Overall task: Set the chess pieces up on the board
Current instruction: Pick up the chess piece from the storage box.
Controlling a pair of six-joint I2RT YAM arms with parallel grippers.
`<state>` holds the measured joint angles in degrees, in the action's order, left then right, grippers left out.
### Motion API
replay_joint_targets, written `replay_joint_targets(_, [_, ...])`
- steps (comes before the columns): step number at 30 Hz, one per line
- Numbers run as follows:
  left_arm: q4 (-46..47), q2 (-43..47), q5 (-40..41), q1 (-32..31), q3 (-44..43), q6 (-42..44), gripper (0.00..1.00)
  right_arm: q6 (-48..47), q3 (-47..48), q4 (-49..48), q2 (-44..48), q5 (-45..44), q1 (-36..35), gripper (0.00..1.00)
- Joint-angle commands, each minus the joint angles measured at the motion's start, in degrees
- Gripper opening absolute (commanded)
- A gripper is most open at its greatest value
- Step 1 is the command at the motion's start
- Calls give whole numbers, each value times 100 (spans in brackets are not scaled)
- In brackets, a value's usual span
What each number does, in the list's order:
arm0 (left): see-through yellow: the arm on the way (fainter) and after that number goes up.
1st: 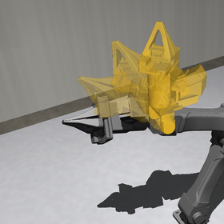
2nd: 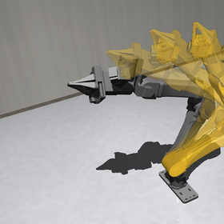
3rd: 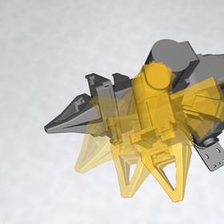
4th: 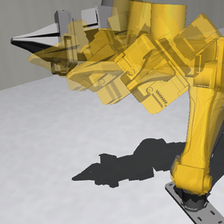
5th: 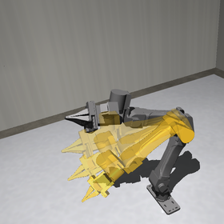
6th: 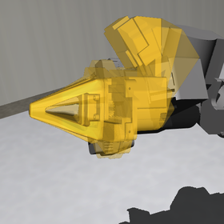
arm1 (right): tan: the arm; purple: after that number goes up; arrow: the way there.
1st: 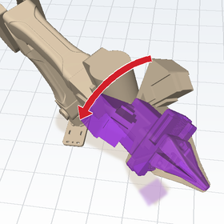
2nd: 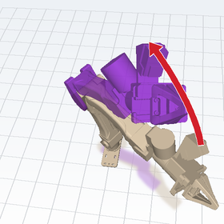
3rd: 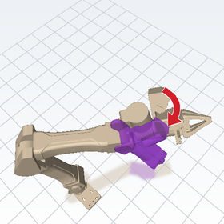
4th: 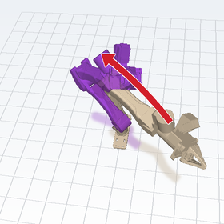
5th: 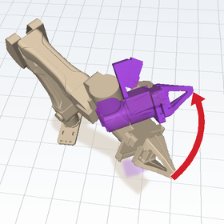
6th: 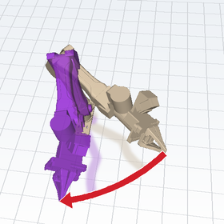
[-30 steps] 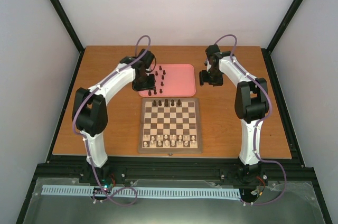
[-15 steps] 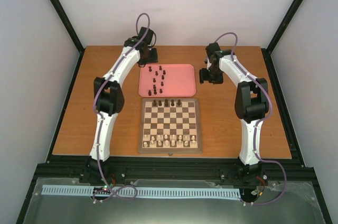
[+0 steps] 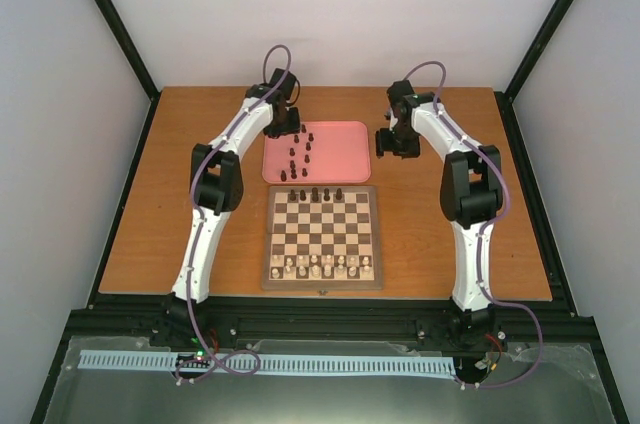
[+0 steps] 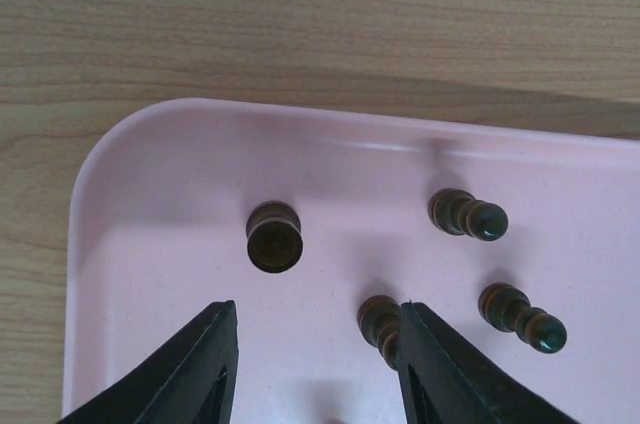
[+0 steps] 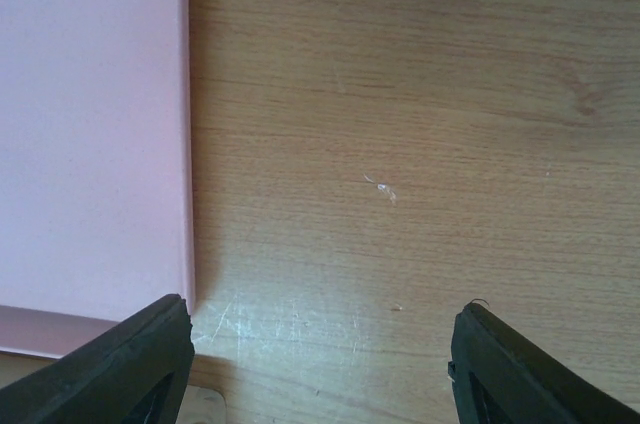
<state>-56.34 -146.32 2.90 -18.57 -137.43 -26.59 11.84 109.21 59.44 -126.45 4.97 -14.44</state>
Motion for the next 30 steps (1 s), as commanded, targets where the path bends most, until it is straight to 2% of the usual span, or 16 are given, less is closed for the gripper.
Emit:
replay_joint_targets(1, [85,68,102,69,-245,-67,46,-37,248,93,-203,-14,29,71])
replay_joint_targets(11, [273,-191,113,138,-453,-203,45,-49,462,183,-375,-31,34,71])
replay_joint_targets(17, [312,-386,80,167,-666,-302,40,-50,488,202,-400,-63,31,71])
replay_joint_targets(30, [271,-412,170,248,-641,-250,39,-50,504,211,-450,-58,30,71])
